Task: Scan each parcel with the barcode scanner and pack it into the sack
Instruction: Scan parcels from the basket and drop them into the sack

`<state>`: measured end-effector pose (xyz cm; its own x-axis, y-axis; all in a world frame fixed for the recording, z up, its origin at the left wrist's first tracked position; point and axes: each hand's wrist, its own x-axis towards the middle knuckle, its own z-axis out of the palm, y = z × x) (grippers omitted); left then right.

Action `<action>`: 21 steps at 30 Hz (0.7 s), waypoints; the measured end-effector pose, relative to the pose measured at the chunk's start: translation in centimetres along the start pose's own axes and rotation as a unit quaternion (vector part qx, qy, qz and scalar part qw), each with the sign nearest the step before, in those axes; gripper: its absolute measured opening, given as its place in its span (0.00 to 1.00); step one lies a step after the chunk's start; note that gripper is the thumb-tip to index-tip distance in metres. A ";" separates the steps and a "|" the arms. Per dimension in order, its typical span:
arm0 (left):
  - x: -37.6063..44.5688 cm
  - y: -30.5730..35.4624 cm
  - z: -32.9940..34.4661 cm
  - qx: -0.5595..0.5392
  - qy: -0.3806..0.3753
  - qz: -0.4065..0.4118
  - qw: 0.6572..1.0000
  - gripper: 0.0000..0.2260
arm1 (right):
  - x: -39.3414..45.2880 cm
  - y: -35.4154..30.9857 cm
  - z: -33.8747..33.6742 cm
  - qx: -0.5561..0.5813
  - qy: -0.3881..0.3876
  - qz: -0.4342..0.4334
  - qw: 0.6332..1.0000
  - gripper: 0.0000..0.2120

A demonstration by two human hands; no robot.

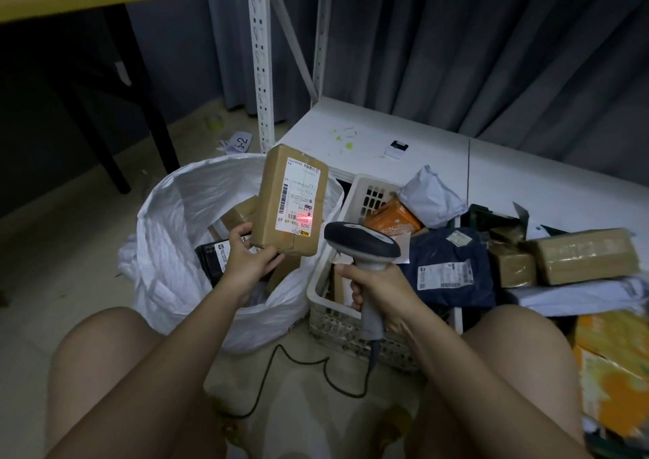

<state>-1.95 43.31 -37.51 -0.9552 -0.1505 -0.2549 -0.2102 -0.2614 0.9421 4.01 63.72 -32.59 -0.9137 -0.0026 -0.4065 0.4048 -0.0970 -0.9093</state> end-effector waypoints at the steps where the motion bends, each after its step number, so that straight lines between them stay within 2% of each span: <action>1: 0.0 -0.1 0.0 0.000 0.000 0.001 1.000 0.27 | 0.0 0.0 -0.1 0.003 0.002 0.000 1.000 0.11; 9: 0.6 -0.6 -0.9 0.022 0.008 0.012 1.000 0.26 | 1.0 0.2 -0.1 -0.005 -0.011 0.011 1.000 0.10; 13: 1.6 -0.7 -2.5 0.073 0.067 0.046 0.994 0.24 | 2.6 -0.1 0.1 0.010 -0.007 0.009 1.000 0.07; 18: 4.5 0.0 -6.7 0.244 0.174 0.097 0.949 0.27 | 5.8 -0.1 0.3 0.021 0.037 0.025 0.999 0.08; 21: 6.1 0.7 -7.9 0.282 0.202 0.138 0.928 0.26 | 7.5 0.1 0.7 0.030 0.049 0.043 0.997 0.07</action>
<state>-6.31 34.69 -40.08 -0.8571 -0.5118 0.0590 -0.1541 0.3638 0.9186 -2.80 63.01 -35.65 -0.8661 0.0830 -0.4930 0.4767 -0.1600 -0.8644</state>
